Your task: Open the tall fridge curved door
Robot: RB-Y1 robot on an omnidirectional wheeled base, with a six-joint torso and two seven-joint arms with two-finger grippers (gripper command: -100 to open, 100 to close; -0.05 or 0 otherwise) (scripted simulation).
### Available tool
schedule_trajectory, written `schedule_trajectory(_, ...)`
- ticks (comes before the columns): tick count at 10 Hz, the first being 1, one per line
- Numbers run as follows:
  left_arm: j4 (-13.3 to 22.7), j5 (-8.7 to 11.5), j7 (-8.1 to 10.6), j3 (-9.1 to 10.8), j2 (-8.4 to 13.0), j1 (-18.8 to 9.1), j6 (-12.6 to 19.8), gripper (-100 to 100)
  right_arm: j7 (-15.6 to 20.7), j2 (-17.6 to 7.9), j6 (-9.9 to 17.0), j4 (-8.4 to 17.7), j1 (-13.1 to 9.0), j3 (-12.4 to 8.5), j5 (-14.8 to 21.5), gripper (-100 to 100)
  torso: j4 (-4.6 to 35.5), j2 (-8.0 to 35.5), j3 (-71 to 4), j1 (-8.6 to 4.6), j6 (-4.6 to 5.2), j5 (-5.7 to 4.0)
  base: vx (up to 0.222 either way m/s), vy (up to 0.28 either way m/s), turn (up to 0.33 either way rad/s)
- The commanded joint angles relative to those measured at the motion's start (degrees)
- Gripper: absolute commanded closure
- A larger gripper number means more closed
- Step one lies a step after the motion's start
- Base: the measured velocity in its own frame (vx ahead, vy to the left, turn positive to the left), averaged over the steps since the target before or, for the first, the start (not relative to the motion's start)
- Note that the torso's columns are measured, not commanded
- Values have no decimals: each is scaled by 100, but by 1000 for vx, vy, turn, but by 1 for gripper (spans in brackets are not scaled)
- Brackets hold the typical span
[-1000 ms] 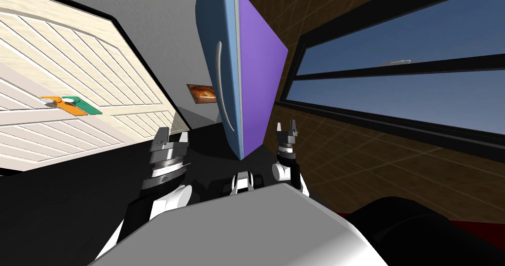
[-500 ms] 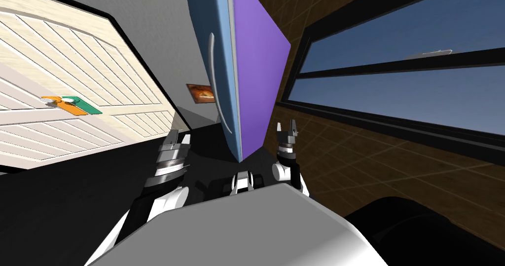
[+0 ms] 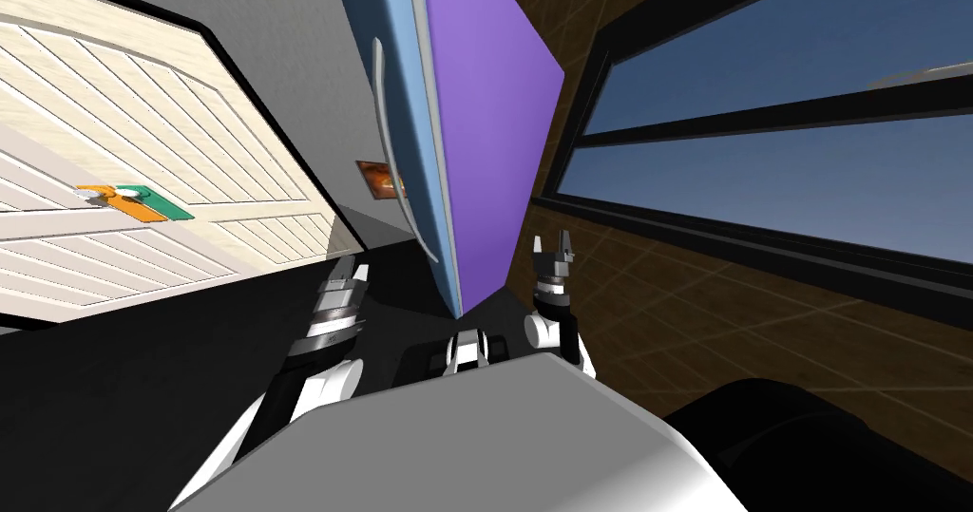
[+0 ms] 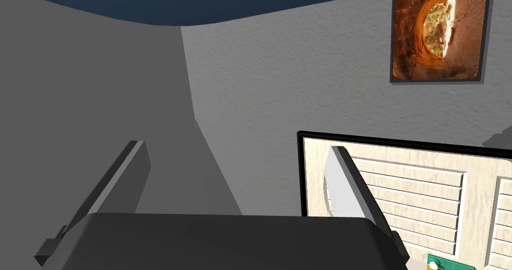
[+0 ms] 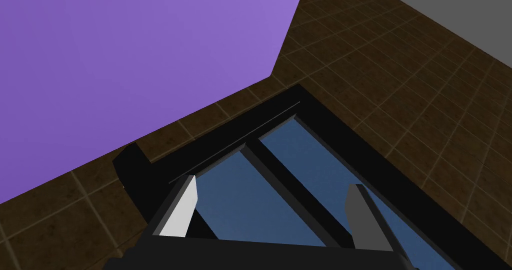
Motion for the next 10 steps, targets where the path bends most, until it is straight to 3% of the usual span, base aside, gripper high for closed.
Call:
schedule_trajectory(1,295,-56,-86,117,-51,-42,6,-100,0,0,0,0,0,0,0,0,-1,-4,-1,-1,-1,0,127,-88,49)
schedule_trajectory(3,514,-103,-159,198,-101,-86,15,-100,0,0,0,0,0,0,0,0,-2,-8,-5,-17,0,-5,119,-106,42)
schedule_trajectory(10,1484,-309,-471,548,38,-280,59,-100,0,0,0,0,1,0,0,0,-1,-4,-1,-7,0,-1,138,-149,65)
